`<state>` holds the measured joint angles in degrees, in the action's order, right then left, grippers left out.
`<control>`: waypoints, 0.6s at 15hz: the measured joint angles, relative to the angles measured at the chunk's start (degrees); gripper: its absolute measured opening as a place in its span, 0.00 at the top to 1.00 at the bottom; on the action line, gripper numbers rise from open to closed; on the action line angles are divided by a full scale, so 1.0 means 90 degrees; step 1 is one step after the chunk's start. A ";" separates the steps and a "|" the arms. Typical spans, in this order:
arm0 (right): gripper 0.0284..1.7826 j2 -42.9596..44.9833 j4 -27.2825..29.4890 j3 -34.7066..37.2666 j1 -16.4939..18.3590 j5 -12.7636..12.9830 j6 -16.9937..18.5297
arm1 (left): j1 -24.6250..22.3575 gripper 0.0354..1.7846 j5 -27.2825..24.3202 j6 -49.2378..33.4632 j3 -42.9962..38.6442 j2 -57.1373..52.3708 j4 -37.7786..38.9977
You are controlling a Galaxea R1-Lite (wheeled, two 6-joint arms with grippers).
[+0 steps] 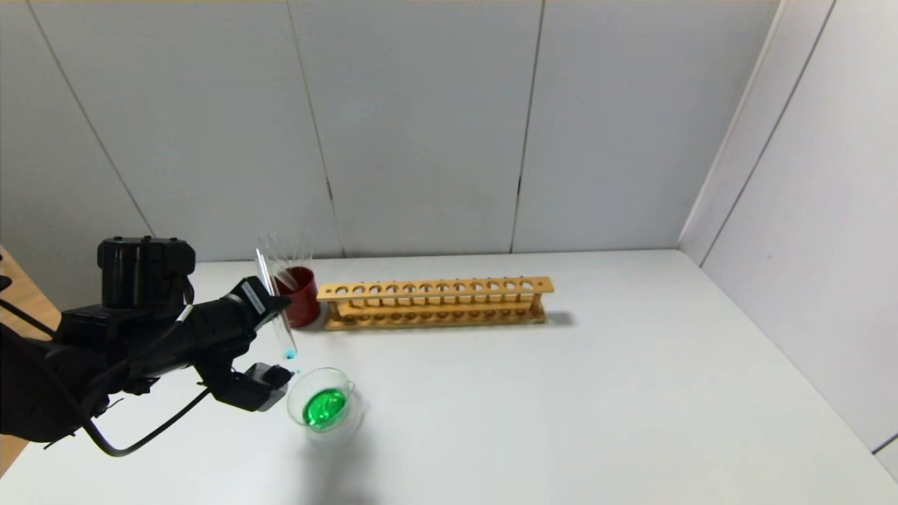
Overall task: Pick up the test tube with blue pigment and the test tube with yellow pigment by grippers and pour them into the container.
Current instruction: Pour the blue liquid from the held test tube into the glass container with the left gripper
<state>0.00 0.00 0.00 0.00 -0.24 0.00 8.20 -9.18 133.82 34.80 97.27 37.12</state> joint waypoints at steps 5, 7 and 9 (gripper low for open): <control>0.02 0.0000 0.0000 0.0000 0.0000 0.0000 0.0000 | 0.0114 0.84 0.0026 0.0423 -0.0079 -0.0095 0.0352; 0.02 0.0000 0.0000 0.0000 0.0000 0.0003 0.0000 | 0.0119 0.84 0.0023 0.0425 -0.0116 -0.0119 0.0355; 0.02 0.0000 0.0000 0.0000 0.0000 0.0003 0.0000 | 0.0131 0.84 0.0043 0.0371 -0.0205 -0.0138 0.0349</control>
<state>0.00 0.00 0.00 0.00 -0.22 0.00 9.39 -8.79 137.16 32.96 96.03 40.27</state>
